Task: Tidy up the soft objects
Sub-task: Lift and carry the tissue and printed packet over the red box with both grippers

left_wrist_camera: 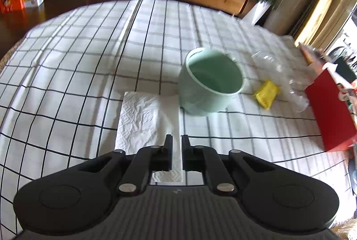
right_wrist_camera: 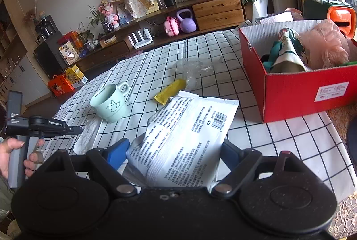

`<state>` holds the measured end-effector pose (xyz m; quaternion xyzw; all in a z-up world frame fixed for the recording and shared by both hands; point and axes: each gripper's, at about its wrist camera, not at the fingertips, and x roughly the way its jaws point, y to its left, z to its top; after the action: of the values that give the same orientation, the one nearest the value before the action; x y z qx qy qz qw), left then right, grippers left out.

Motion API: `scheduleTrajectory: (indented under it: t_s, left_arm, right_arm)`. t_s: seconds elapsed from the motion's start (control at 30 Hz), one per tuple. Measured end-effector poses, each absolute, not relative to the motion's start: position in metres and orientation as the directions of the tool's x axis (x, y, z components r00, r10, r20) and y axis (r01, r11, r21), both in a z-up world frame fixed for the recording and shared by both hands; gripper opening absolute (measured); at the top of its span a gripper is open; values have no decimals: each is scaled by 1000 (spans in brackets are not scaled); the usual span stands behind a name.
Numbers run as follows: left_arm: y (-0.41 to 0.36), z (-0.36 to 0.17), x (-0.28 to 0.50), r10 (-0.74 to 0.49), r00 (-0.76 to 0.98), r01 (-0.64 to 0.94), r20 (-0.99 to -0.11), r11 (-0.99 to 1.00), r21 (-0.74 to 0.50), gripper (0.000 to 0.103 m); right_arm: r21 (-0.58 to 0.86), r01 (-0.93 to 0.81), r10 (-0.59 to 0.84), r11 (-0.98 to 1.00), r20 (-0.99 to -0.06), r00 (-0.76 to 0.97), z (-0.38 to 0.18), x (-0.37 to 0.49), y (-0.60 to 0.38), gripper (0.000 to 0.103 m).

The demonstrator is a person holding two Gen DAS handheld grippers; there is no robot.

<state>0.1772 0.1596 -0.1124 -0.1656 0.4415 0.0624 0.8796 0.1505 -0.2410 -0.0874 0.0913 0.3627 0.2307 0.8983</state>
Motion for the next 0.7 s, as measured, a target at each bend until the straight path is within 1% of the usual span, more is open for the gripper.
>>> scheduleTrajectory:
  t_s: [0.03,0.07,0.1,0.13,0.27,0.5,0.7]
  left_arm:
    - [162,-116,182,-35,587,-264,-809,936,-232,25]
    - [164,-119,186,-32,575,-270,-818,936,-226,47]
    - [166,-122,191,-30,563,-271,-826,937,-219,64]
    - [168,-125,193,-27,555,-275,-831,937,-214,87]
    - [169,-132,206,-24,549,-266,-835,943,-201,88]
    - [166,-156,233,20,451,-246,-892,964,-103,88]
    - [163,-159,238,65,453,-249,-889,967,-56,87]
  right_arm:
    - [334,-352,485,874,-607,629,-87,151,-242,86]
    - [335,-354,488,873,-606,629,-87,152,-242,86]
    - [336,-356,489,872,-606,627,-87,154,-242,86]
    - [336,-357,490,872,-607,625,-88,156,-242,86]
    - [337,-352,488,873,-615,620,-92,159,-246,86]
    - [340,-339,480,877,-625,616,-96,164,-250,86]
    - [343,-331,477,879,-631,612,-99,167,-252,86]
